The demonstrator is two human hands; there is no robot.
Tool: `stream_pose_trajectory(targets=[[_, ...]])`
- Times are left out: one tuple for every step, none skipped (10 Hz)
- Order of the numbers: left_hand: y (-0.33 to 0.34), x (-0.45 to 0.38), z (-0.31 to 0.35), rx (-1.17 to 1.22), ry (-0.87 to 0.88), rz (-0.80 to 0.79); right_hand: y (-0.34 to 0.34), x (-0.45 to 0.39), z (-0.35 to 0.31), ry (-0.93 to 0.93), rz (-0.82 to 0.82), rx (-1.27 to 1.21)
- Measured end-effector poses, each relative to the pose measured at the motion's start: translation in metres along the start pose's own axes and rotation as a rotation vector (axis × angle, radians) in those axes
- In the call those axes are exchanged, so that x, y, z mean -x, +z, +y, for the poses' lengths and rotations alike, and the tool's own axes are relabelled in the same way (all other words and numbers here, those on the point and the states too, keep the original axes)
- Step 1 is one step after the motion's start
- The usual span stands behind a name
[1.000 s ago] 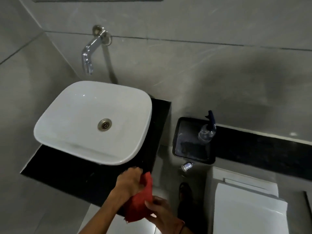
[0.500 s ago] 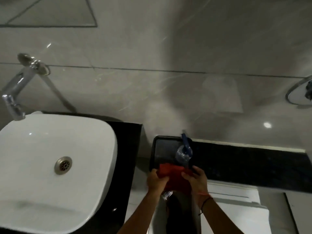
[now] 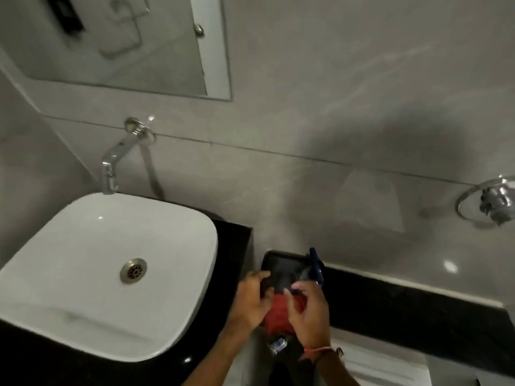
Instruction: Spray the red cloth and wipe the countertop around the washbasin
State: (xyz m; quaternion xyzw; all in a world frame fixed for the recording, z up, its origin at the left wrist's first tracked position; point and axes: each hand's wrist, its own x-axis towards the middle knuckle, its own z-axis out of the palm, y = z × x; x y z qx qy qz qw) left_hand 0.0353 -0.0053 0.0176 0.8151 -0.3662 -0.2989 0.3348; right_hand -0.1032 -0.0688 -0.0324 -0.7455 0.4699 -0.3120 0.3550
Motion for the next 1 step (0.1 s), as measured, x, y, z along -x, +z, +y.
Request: stream_pose_trajectory(targets=[[-0.0718,0.0023,0.0435,-0.024,0.241,0.256,-0.015,-0.0434,-0.088,-0.479,0.13,0.042]])
